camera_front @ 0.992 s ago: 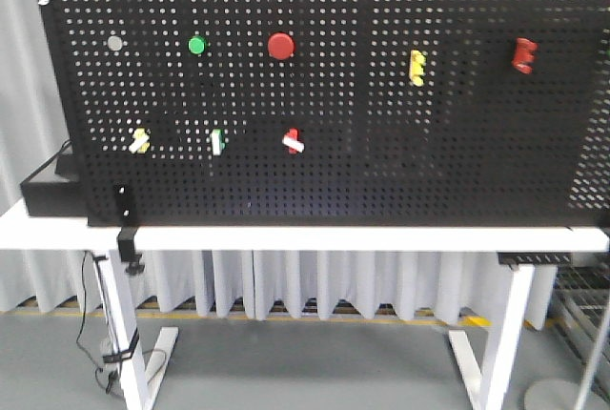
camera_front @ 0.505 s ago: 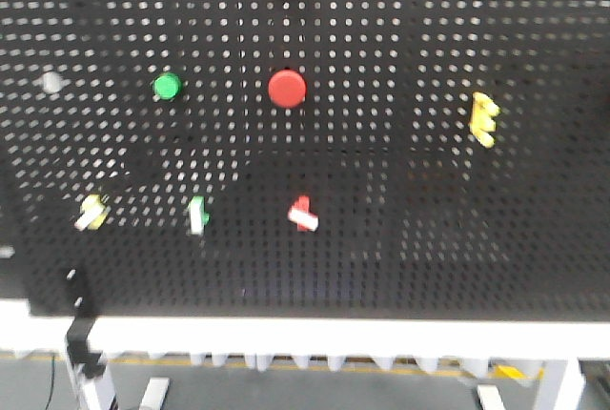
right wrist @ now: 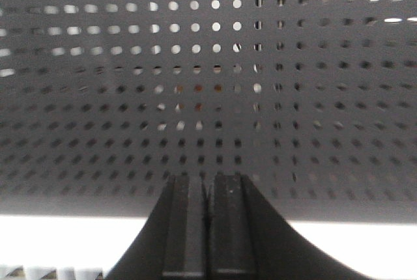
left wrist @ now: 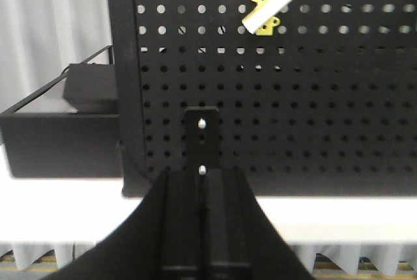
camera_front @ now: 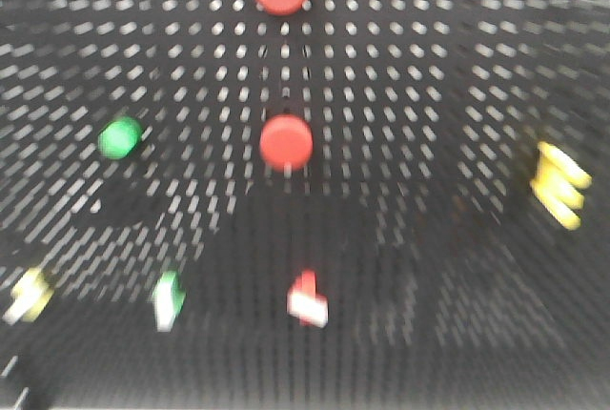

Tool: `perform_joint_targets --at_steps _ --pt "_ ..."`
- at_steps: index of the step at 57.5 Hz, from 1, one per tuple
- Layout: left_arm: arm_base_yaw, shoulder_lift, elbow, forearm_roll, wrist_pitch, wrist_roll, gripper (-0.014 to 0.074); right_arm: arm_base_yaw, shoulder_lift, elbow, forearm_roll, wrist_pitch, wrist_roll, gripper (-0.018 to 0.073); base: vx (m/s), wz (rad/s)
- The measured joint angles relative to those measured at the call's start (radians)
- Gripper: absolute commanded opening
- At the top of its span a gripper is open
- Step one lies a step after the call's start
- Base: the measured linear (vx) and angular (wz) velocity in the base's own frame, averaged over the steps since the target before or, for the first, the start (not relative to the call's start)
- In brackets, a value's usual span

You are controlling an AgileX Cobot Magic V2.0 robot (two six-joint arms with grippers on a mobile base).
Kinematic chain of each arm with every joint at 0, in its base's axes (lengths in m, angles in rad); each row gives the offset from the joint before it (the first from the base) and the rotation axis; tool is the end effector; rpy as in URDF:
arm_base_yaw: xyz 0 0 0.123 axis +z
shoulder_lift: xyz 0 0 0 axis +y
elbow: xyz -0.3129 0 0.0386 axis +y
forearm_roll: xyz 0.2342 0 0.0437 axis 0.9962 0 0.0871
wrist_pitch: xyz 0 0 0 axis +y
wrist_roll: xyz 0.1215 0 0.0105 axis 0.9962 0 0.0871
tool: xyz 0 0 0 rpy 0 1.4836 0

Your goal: Rotate knob clockwise with right arm

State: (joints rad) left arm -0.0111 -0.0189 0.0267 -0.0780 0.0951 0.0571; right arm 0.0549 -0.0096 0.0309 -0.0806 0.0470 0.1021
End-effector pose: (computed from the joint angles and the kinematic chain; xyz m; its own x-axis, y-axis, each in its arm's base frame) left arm 0.0429 -0.0014 0.1956 -0.0158 -0.0204 -0.9997 0.0182 0.9996 -0.0207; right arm 0.0437 0.0019 0.1995 0.0179 0.0226 -0.9996 -0.0515 0.9984 0.0217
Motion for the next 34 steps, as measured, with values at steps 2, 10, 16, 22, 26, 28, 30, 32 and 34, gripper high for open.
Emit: perform_joint_targets --at_steps 2,10,16,22,26,28,30,32,34 --pt "0.000 0.000 0.000 0.000 0.000 0.000 -0.0006 0.000 0.000 0.000 0.000 0.000 0.000 -0.0009 0.27 -0.01" --pt "0.000 0.000 0.000 0.000 0.000 0.000 -0.0006 0.000 0.000 0.000 0.000 0.000 0.000 -0.0009 0.22 -0.03" --pt "0.000 0.000 0.000 0.000 0.000 0.000 -0.0006 0.000 0.000 0.000 0.000 0.000 0.000 -0.0009 0.14 -0.05" --pt "0.000 0.000 0.000 0.000 0.000 0.000 -0.0006 0.000 0.000 0.000 0.000 -0.001 0.000 -0.0009 0.07 -0.05" --pt "0.000 0.000 0.000 0.000 0.000 0.000 -0.0006 0.000 0.000 0.000 0.000 0.000 0.000 -0.0009 0.04 -0.03" --pt "0.000 0.000 0.000 0.000 0.000 0.000 -0.0006 0.000 0.000 0.000 0.000 0.000 0.000 -0.0009 0.03 -0.02" --pt "0.000 0.000 0.000 0.000 0.000 0.000 -0.0006 0.000 0.000 0.000 0.000 0.000 0.000 -0.0009 0.01 -0.01" --pt "0.000 0.000 0.000 0.000 0.000 0.000 -0.0006 0.000 0.000 0.000 0.000 0.000 0.000 -0.0009 0.00 0.00" --pt "0.000 0.000 0.000 0.000 0.000 0.000 -0.0006 0.000 0.000 0.000 0.000 0.000 0.000 -0.0009 0.00 0.00"
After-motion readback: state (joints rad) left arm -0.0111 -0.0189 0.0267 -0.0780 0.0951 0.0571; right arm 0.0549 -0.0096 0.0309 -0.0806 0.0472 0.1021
